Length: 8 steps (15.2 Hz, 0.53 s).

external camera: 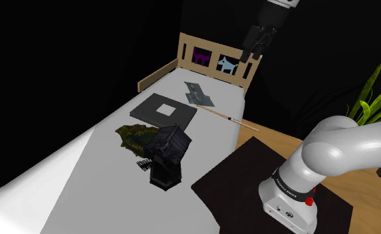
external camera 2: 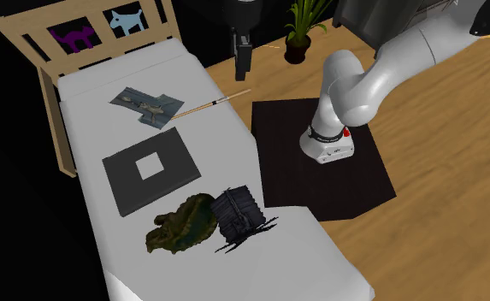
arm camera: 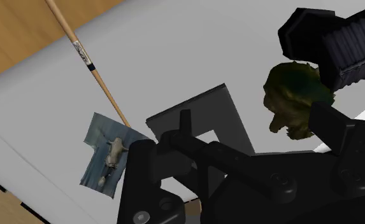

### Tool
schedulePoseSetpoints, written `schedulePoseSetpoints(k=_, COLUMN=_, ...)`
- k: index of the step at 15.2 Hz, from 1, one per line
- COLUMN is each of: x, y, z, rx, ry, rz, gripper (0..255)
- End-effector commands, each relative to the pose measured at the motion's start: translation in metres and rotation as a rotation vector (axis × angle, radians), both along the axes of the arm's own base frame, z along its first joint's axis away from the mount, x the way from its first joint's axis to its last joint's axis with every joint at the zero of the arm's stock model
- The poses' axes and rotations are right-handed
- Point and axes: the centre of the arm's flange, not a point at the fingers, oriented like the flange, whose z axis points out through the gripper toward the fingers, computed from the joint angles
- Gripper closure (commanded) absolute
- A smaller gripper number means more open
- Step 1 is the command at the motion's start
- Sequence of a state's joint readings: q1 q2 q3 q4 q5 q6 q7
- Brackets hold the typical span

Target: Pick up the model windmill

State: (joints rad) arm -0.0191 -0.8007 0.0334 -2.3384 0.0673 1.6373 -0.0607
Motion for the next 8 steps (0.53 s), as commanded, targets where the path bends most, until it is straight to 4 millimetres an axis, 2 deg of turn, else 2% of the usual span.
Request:
schedulePoseSetpoints(k=1, x=0.000, y=0.000, z=0.000, rx=0.000, ry=0.000, rz=0.000, gripper=0)
schedulePoseSetpoints(k=8, x=0.003, y=0.075, z=-0.048, rx=0.011, ry=-0.084, rz=0.093, gripper=0)
